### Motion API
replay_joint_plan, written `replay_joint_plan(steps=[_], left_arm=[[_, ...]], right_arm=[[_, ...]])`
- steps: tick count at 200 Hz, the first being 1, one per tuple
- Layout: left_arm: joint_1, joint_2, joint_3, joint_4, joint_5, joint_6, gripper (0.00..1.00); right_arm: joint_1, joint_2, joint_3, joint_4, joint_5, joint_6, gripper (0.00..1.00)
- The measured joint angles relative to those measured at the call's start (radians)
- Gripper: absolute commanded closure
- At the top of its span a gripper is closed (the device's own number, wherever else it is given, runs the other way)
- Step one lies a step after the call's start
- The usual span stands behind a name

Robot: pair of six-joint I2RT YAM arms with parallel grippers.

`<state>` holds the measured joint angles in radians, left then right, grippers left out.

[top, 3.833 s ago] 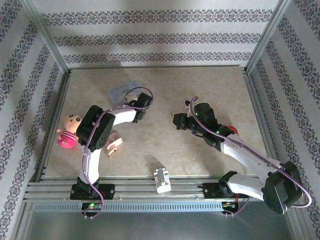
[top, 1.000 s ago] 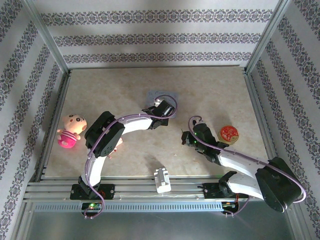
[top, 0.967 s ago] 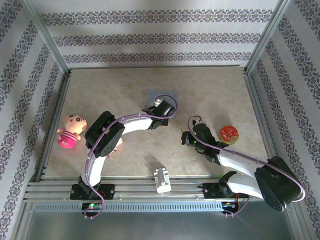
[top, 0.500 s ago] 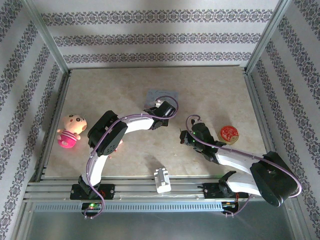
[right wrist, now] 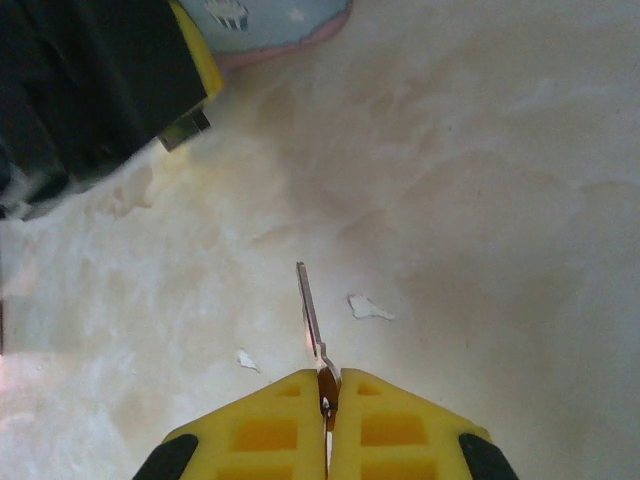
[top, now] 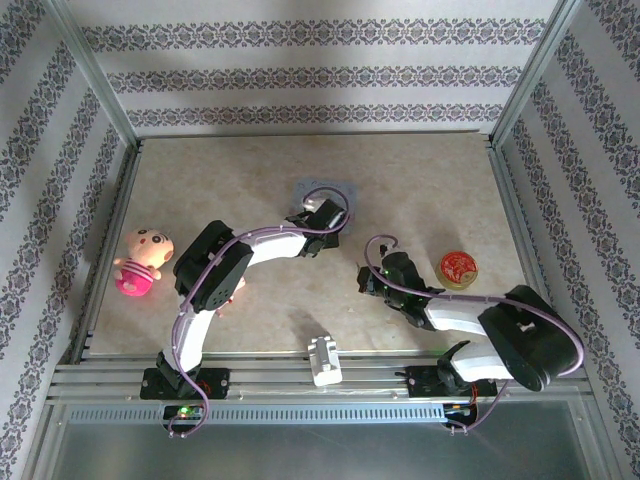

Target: Unlock a padlock with a key

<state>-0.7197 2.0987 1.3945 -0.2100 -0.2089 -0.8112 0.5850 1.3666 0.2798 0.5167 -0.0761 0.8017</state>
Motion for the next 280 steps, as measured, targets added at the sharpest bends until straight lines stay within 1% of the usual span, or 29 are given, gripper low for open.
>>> replay_joint_plan(steps=[21, 51, 87, 115, 144, 179, 231, 280], left_arm=[[-0.001, -0.023, -0.020, 0.000, 0.029, -0.095, 0.94], [-0.003, -0.071, -0.092, 0.009, 0.036, -0.216, 0.96], [-0.024, -0.119, -0.172, 0.037, -0.012, -0.347, 0.97], [-0.047, -0.122, -0.180, 0.045, -0.032, -0.408, 0.96], [-0.052, -0.120, -0.177, 0.054, -0.010, -0.436, 0.93], [-0.052, -0.107, -0.142, 0.053, 0.034, -0.434, 0.88], [-0.051, -0.098, -0.119, 0.053, 0.095, -0.426, 0.88], [-0.050, -0.097, -0.119, 0.053, 0.101, -0.423, 0.89]], right_arm=[[-0.003, 0.068, -0.011, 0.089, -0.034, -0.018, 1.00], [-0.031, 0.165, -0.008, 0.210, -0.093, -0.027, 1.00], [-0.046, 0.269, 0.021, 0.339, -0.152, -0.027, 1.00], [-0.060, 0.354, 0.047, 0.441, -0.207, -0.027, 1.00], [-0.068, 0.397, 0.050, 0.512, -0.246, -0.031, 1.00], [-0.068, 0.408, 0.052, 0.525, -0.263, -0.065, 1.00], [-0.057, 0.420, 0.072, 0.516, -0.273, -0.103, 1.00], [-0.048, 0.423, 0.079, 0.511, -0.269, -0.117, 1.00]])
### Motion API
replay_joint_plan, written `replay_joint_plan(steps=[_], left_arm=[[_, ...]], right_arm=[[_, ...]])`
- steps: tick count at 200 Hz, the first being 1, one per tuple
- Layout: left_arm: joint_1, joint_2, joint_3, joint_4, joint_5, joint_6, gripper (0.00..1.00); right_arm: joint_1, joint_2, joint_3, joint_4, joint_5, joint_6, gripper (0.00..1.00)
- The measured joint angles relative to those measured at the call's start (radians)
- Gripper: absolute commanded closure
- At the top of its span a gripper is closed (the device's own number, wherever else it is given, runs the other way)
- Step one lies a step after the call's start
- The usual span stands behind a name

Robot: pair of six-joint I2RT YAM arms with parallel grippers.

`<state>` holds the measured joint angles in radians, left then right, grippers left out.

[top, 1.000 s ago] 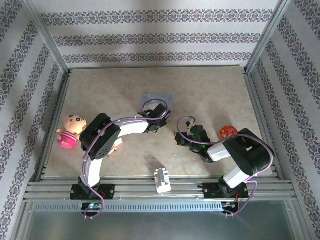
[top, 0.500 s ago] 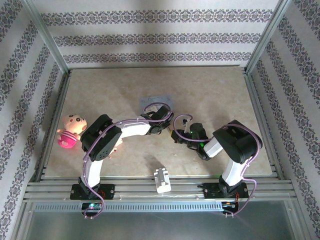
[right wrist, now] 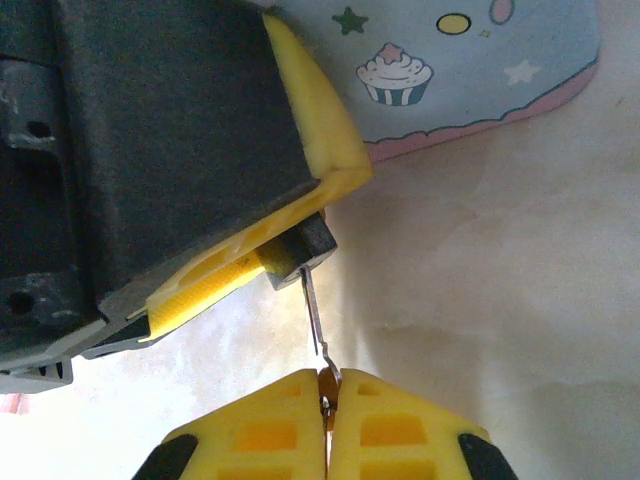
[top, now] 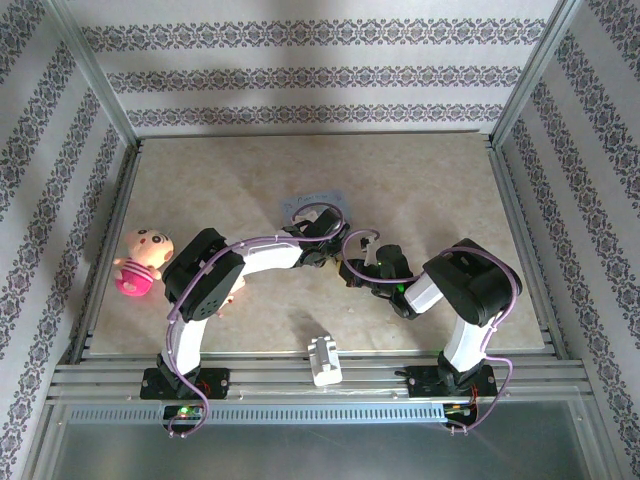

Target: Unlock a padlock with a key

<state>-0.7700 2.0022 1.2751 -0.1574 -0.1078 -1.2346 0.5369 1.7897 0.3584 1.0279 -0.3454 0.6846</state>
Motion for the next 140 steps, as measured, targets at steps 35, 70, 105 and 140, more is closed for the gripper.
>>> replay_joint_plan(steps=[35, 70, 105, 140], left_arm=[[0.004, 0.000, 0.000, 0.000, 0.004, 0.000, 0.90], [0.006, 0.000, 0.000, 0.000, 0.014, 0.000, 0.91], [0.006, 0.000, 0.000, 0.001, 0.016, 0.000, 0.91], [0.012, 0.000, -0.001, 0.002, 0.026, 0.000, 0.91]], right_arm=[[0.005, 0.000, 0.000, 0.000, 0.011, -0.005, 1.00], [0.011, 0.000, 0.002, -0.002, 0.019, -0.012, 1.00], [0.011, 0.000, 0.002, -0.002, 0.019, -0.019, 1.00], [0.011, 0.000, 0.002, -0.002, 0.019, -0.027, 1.00]])
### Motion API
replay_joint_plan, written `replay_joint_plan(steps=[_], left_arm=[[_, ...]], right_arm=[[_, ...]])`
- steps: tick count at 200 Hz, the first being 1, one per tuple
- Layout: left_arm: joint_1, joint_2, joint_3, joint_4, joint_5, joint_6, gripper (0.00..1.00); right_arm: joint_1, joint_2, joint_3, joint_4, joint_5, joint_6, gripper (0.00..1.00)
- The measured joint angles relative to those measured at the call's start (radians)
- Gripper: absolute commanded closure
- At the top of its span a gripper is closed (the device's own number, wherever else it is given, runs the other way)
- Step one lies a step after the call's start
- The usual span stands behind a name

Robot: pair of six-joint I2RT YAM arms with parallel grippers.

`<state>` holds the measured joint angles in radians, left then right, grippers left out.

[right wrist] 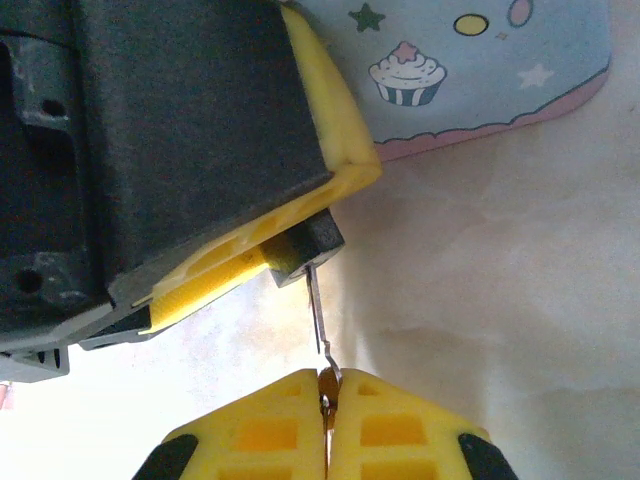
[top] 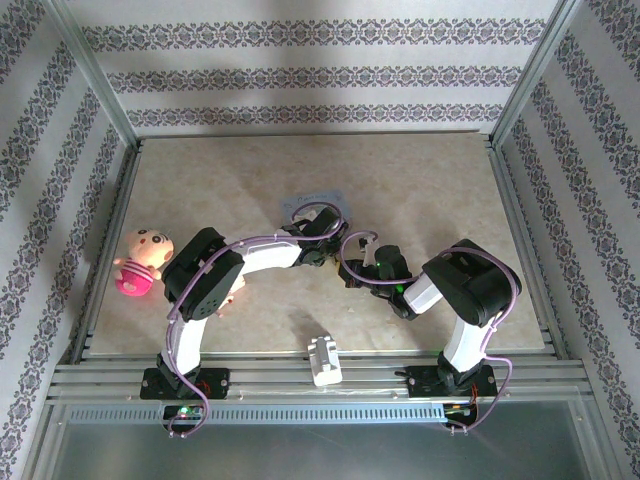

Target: Unlock a padlock with a key

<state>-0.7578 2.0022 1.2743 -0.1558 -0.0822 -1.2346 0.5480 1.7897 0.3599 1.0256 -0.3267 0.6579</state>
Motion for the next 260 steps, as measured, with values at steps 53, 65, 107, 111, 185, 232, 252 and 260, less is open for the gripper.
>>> replay_joint_plan(steps=[53, 65, 107, 111, 185, 232, 252, 260], left_arm=[[0.001, 0.000, -0.002, 0.007, 0.015, 0.000, 0.92], [0.001, 0.000, -0.002, 0.007, 0.019, 0.000, 0.92], [0.007, 0.000, -0.003, 0.007, 0.047, 0.000, 0.92], [0.007, 0.000, -0.004, 0.008, 0.050, 0.000, 0.92], [0.016, -0.014, -0.012, 0.026, 0.111, 0.007, 0.93], [0.020, -0.015, -0.012, 0.024, 0.142, 0.016, 0.93], [0.020, -0.015, -0.012, 0.022, 0.151, 0.018, 0.93], [0.020, -0.015, -0.012, 0.021, 0.154, 0.019, 0.93]], right_arm=[[0.000, 0.000, -0.010, 0.013, 0.000, -0.004, 1.00], [0.000, 0.000, -0.012, 0.016, -0.001, -0.004, 1.00], [-0.003, -0.003, -0.027, 0.032, -0.008, -0.003, 1.00], [-0.003, -0.005, -0.031, 0.033, -0.012, -0.003, 1.00], [-0.043, -0.067, -0.085, -0.005, -0.089, -0.003, 1.00], [-0.049, -0.077, -0.087, -0.023, -0.101, -0.008, 1.00], [-0.049, -0.078, -0.087, -0.023, -0.101, -0.012, 1.00], [-0.049, -0.078, -0.087, -0.023, -0.101, -0.014, 1.00]])
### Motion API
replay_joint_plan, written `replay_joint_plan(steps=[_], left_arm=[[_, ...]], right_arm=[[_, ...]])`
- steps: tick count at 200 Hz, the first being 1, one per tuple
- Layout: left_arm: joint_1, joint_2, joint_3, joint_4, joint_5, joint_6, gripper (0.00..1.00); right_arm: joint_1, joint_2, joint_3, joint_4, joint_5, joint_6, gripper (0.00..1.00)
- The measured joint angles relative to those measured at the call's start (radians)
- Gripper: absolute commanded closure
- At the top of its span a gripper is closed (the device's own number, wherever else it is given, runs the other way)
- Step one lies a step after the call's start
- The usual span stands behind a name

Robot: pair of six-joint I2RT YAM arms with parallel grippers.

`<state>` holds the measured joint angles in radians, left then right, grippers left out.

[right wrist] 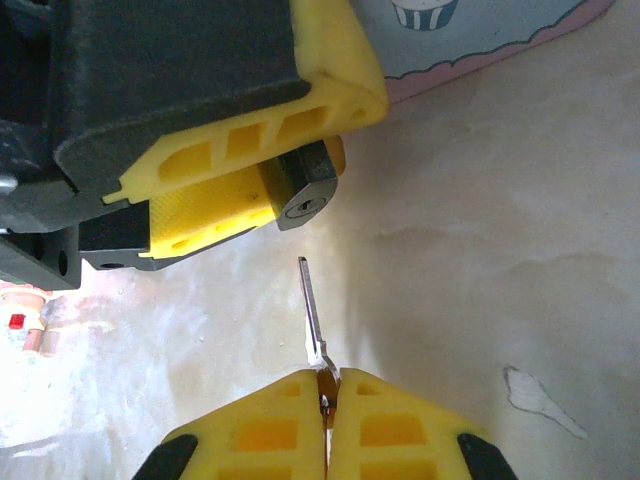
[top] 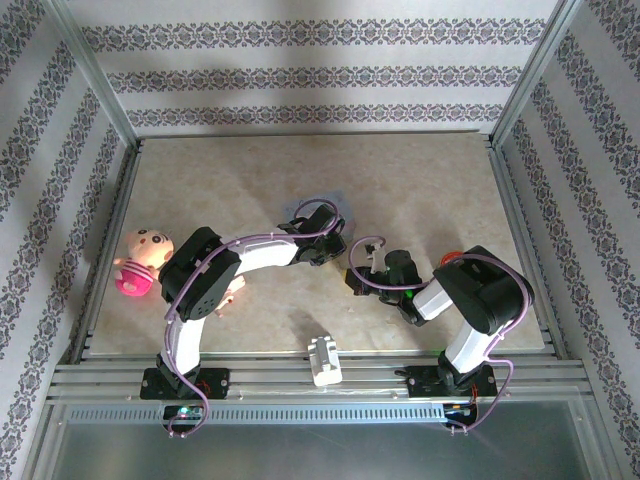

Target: Unlock a padlock with a key

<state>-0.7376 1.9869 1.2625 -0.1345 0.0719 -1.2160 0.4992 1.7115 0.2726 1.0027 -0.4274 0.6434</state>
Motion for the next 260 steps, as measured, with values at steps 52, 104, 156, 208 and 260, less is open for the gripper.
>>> replay_joint_plan(steps=[52, 104, 156, 208, 260], left_arm=[[0.000, 0.000, 0.000, 0.000, 0.013, 0.000, 0.92], [0.000, 0.000, 0.000, -0.010, 0.033, -0.001, 0.93], [0.000, 0.000, 0.000, -0.016, 0.034, -0.004, 0.93], [0.000, 0.000, 0.000, -0.016, 0.034, -0.008, 0.93], [0.000, 0.000, 0.000, -0.019, 0.040, -0.009, 0.93]], right_arm=[[0.000, -0.003, -0.002, 0.000, 0.011, -0.008, 1.00], [0.000, -0.016, -0.012, -0.003, 0.032, -0.008, 1.00], [0.000, -0.017, -0.013, -0.004, 0.037, -0.009, 1.00], [0.000, -0.016, -0.013, -0.002, 0.037, -0.015, 1.00], [0.001, -0.011, -0.013, 0.007, 0.038, -0.016, 1.00]])
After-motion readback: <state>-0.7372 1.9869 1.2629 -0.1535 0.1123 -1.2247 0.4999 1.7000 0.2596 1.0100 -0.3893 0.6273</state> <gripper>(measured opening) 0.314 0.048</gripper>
